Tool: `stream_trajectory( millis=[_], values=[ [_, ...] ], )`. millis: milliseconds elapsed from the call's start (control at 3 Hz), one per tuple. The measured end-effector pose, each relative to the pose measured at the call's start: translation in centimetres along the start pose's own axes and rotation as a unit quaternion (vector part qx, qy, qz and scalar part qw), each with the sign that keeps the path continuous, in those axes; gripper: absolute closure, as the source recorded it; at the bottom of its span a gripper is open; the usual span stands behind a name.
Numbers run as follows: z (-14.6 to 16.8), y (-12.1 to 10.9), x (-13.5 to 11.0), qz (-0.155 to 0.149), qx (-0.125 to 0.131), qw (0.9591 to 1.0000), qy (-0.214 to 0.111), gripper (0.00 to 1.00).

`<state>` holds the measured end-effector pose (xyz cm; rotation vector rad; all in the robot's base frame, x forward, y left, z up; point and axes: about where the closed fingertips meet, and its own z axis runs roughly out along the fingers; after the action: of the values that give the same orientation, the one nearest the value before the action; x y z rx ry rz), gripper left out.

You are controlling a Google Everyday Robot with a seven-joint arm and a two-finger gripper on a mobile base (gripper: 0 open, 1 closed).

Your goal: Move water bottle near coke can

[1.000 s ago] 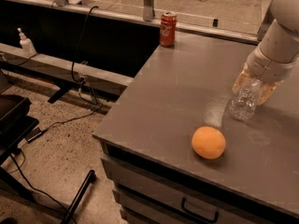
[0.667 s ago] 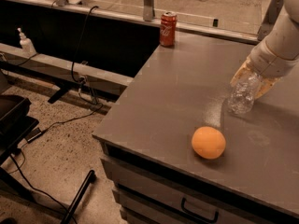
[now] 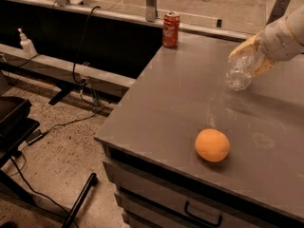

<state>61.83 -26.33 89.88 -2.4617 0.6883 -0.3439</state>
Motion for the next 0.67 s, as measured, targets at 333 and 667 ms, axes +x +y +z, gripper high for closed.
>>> stream_trajectory(
  millis=[333, 667],
  values=[
    [0.6, -3.2, 0.9, 0.033, 0.078, 0.9964, -0.006, 1.0],
    [1.9, -6.5, 1.7, 0.079, 0.15, 0.9855, -0.003, 1.0]
  ],
)
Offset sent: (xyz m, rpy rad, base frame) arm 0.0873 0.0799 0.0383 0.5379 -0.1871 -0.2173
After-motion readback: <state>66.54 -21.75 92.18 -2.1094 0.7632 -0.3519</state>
